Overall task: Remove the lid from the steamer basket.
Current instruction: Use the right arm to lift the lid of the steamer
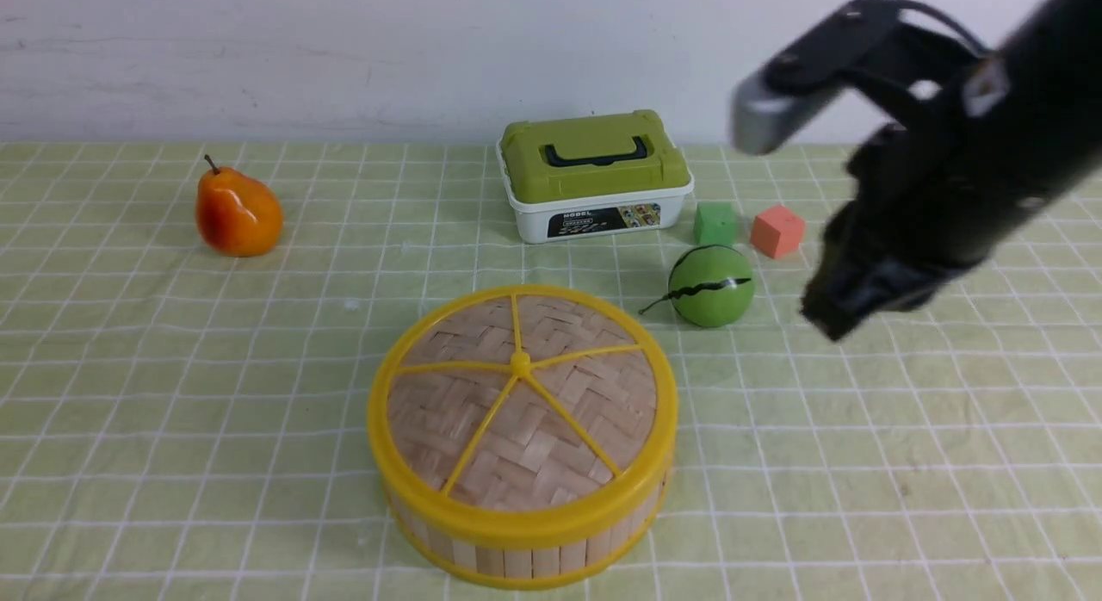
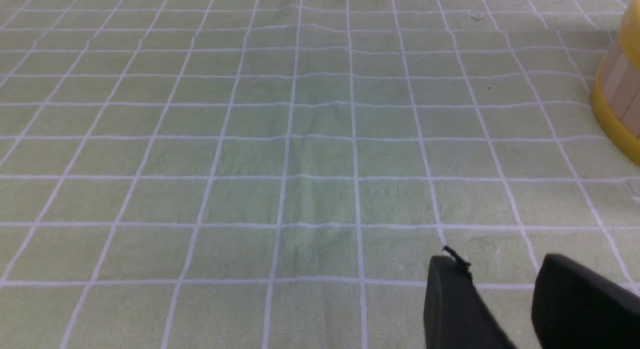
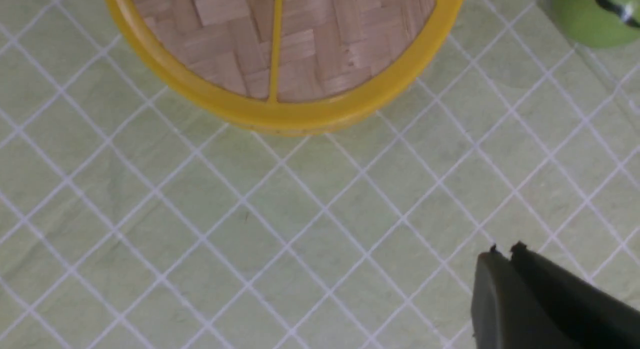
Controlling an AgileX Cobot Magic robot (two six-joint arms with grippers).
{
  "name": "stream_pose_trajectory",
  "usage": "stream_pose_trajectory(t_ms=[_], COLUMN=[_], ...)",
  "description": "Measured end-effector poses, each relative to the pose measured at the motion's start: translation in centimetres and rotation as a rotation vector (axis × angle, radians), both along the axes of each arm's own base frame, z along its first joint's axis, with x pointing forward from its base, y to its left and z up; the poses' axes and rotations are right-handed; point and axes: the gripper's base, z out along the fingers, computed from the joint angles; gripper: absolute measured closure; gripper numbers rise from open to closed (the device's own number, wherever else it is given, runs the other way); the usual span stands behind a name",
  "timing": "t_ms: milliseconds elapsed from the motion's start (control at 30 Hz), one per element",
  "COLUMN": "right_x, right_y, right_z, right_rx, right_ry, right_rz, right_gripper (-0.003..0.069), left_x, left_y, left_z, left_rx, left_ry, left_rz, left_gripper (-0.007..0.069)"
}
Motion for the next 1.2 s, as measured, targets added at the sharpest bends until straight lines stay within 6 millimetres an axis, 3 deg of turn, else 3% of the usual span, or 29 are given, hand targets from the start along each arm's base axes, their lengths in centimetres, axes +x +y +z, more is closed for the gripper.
stream_pose_trajectory(t_ms=[33, 133, 200, 267, 300, 400, 433, 533, 700, 900, 1033, 1067, 1133, 1200], right_x=[0.1, 2.3, 3.1, 4.1, 4.3, 5.7, 5.8, 6.9, 8.1, 8.7, 8.7, 8.7, 8.7, 8.7], right_y=[0.3, 4.5, 6.0, 7.5, 7.8, 9.6, 9.7, 11.1, 12.4, 12.9, 13.0, 13.0, 13.0, 13.0], right_z=[-0.1, -1.7, -2.4, -3.2, -3.4, -4.8, -4.9, -6.4, -9.0, -11.1, -11.3, -11.3, -11.3, -11.1], right_rx=[-0.003, -0.034, -0.036, -0.029, -0.028, 0.015, 0.017, 0.074, 0.106, 0.088, 0.088, 0.089, 0.091, 0.093], right_ry=[0.0, 0.005, 0.01, 0.022, 0.023, 0.043, 0.046, 0.039, 0.057, 0.081, 0.092, 0.093, 0.092, 0.09], right_rz=[0.0, 0.051, 0.067, 0.069, 0.068, 0.069, 0.069, 0.068, 0.061, 0.057, 0.057, 0.057, 0.057, 0.057], right_gripper=[0.0648, 0.0626, 0.0606, 0.0555, 0.0543, 0.0395, 0.0386, 0.0259, 0.0193, 0.0258, 0.0432, 0.0442, 0.0567, 0.0588], left_x=[0.0, 0.0, 0.0, 0.0, 0.0, 0.0, 0.0, 0.0, 0.0, 0.0, 0.0, 0.0, 0.0, 0.0], left_y=[0.0, 0.0, 0.0, 0.0, 0.0, 0.0, 0.0, 0.0, 0.0, 0.0, 0.0, 0.0, 0.0, 0.0], left_z=[0.0, 0.0, 0.0, 0.0, 0.0, 0.0, 0.0, 0.0, 0.0, 0.0, 0.0, 0.0, 0.0, 0.0], left_rx=[0.0, 0.0, 0.0, 0.0, 0.0, 0.0, 0.0, 0.0, 0.0, 0.0, 0.0, 0.0, 0.0, 0.0], left_ry=[0.0, 0.0, 0.0, 0.0, 0.0, 0.0, 0.0, 0.0, 0.0, 0.0, 0.0, 0.0, 0.0, 0.0], left_rz=[0.0, 0.0, 0.0, 0.0, 0.0, 0.0, 0.0, 0.0, 0.0, 0.0, 0.0, 0.0, 0.0, 0.0], left_gripper=[0.0386, 0.0386, 0.0386, 0.0386, 0.0386, 0.0386, 0.0386, 0.0386, 0.0386, 0.0386, 0.0386, 0.0386, 0.0386, 0.0386])
